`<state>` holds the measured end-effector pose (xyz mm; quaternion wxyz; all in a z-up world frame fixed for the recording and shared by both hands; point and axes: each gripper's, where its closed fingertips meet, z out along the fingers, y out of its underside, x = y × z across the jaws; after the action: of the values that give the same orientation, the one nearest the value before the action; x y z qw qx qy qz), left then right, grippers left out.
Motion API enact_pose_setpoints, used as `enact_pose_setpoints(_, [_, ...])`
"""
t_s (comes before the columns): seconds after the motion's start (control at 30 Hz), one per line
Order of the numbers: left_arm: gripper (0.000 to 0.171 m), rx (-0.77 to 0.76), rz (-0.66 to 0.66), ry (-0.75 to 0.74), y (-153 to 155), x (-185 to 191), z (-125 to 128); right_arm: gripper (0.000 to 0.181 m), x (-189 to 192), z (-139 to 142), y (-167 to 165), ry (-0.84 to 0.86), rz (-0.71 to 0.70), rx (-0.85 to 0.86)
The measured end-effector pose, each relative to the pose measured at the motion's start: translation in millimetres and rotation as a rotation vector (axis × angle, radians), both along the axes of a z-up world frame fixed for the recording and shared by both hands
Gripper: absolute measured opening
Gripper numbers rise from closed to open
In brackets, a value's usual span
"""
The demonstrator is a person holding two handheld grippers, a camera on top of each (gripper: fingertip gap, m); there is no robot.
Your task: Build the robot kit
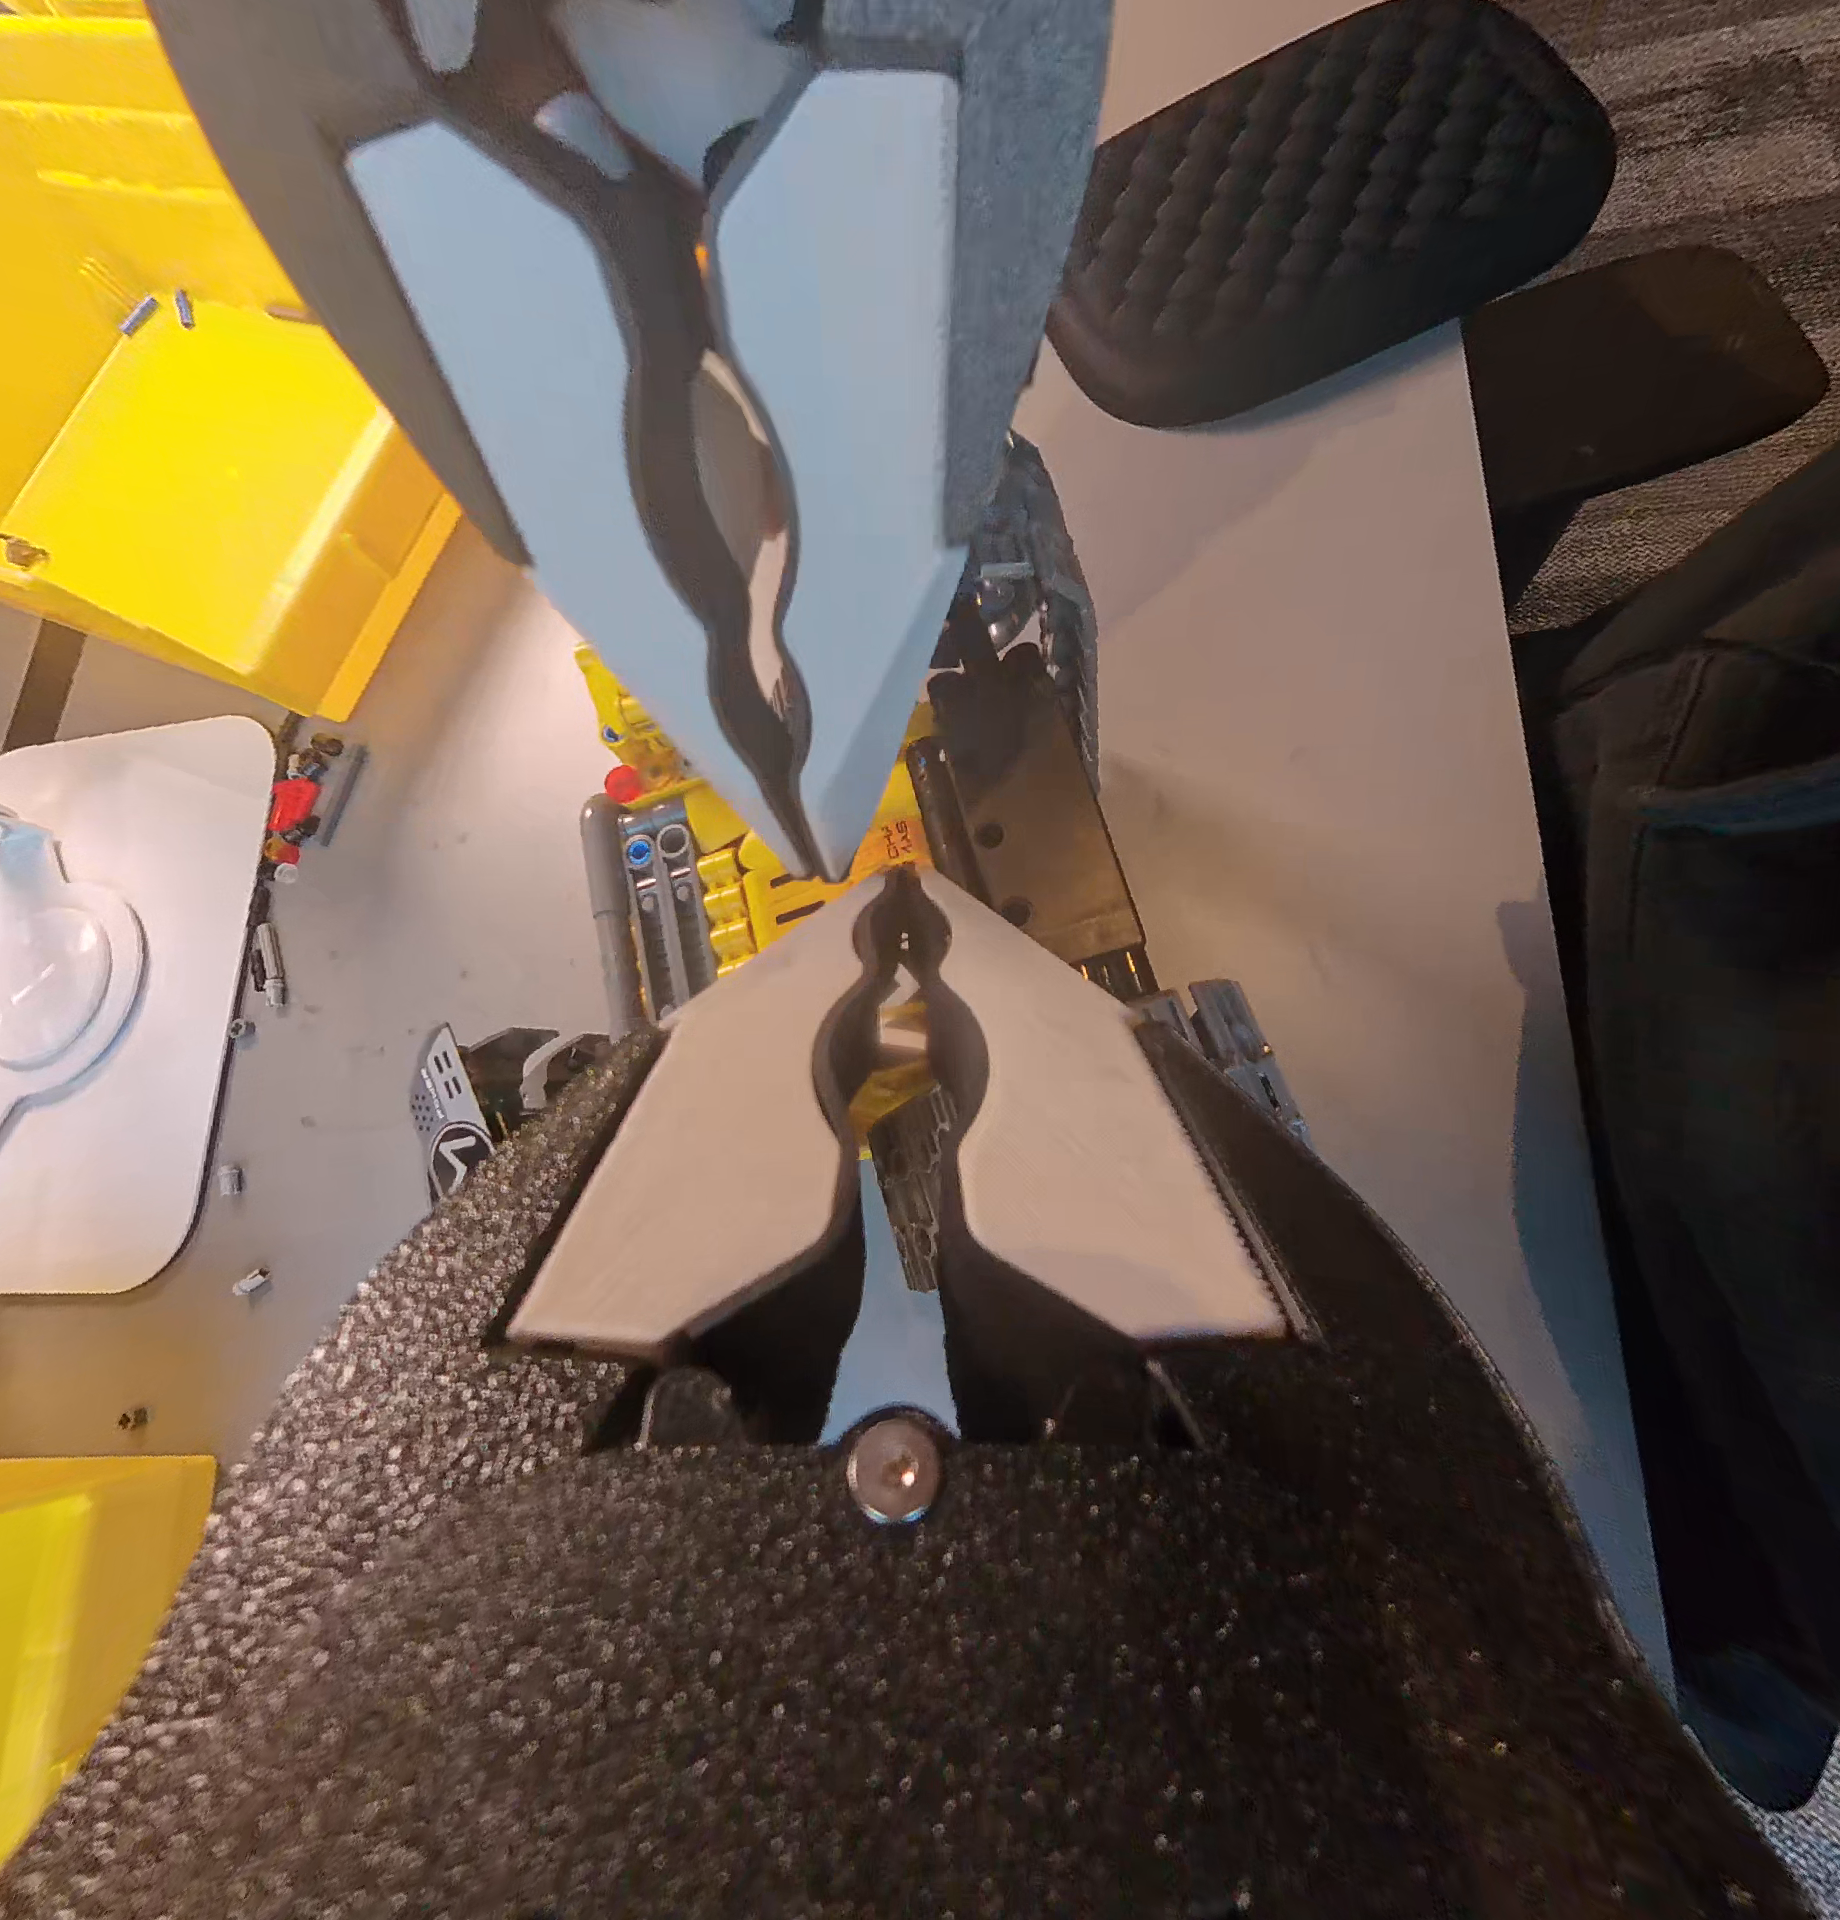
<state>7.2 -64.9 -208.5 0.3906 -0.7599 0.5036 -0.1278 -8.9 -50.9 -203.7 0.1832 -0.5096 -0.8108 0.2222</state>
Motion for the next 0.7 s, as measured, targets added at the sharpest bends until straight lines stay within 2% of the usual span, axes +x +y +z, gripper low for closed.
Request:
enact_pose_setpoints(0.07, [0.0,-0.001,-0.002,0.002,0,0,0,0.0,-4,-8,7,-0.047,-0.005,0.039])
enact_pose_setpoints(0.2, [0.0,-0.011,-0.004,-0.005,-1,0,-1,0.0,-6,-9,7,-0.136,-0.022,-0.036])
enact_pose_setpoints(0.33, [0.0,-0.025,-0.007,-0.006,0,0,-1,0.0,-14,-9,14,-0.125,-0.086,-0.05])
enact_pose_setpoints(0.43, [0.0,-0.025,-0.021,0.003,-1,1,-1,0.0,-11,-9,12,-0.121,-0.053,-0.033])
enact_pose_setpoints(0.53, [0.0,-0.029,-0.011,0.009,-1,1,-2,0.0,5,-9,-3,-0.187,0.049,-0.087])
enact_pose_setpoints(0.7, [0.0,-0.035,0.0,0.02,-1,2,-3,0.0,17,-10,-9,-0.254,0.155,-0.051])
